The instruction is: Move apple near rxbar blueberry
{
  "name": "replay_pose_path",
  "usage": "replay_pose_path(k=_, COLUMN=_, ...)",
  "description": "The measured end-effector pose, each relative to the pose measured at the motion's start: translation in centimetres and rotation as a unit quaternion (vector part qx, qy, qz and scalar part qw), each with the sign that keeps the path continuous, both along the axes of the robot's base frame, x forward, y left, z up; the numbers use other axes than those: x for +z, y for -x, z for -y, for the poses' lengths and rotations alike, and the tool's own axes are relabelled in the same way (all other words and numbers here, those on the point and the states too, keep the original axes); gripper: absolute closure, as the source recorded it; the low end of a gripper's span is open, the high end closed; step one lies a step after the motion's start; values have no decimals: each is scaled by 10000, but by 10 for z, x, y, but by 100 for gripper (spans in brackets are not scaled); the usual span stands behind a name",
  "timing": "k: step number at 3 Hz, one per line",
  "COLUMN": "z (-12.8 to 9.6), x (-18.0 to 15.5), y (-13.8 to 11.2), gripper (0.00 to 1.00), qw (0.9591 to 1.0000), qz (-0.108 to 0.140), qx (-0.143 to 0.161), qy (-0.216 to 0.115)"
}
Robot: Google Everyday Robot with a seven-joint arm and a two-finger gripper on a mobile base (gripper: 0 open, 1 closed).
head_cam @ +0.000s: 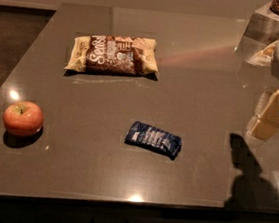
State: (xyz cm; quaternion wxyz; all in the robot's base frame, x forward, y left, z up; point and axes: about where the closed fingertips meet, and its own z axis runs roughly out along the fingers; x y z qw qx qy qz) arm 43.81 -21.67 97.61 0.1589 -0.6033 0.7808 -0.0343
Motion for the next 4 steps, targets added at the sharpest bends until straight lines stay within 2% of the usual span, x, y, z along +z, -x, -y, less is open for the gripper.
replay_pose_path(k=2, z=-5, x=3, y=-2, gripper=0, qw=10000, qz=-15, qx=-8, qy=-76)
replay_pose_path(k=3, z=-64, x=1, y=-8, gripper=0, qw=9972, qz=-104, qx=379, qy=-634)
replay_pose_path(k=4, z=-137, x=-3, y=-17, gripper=0, qw=9900, qz=-223, qx=855, qy=-1100)
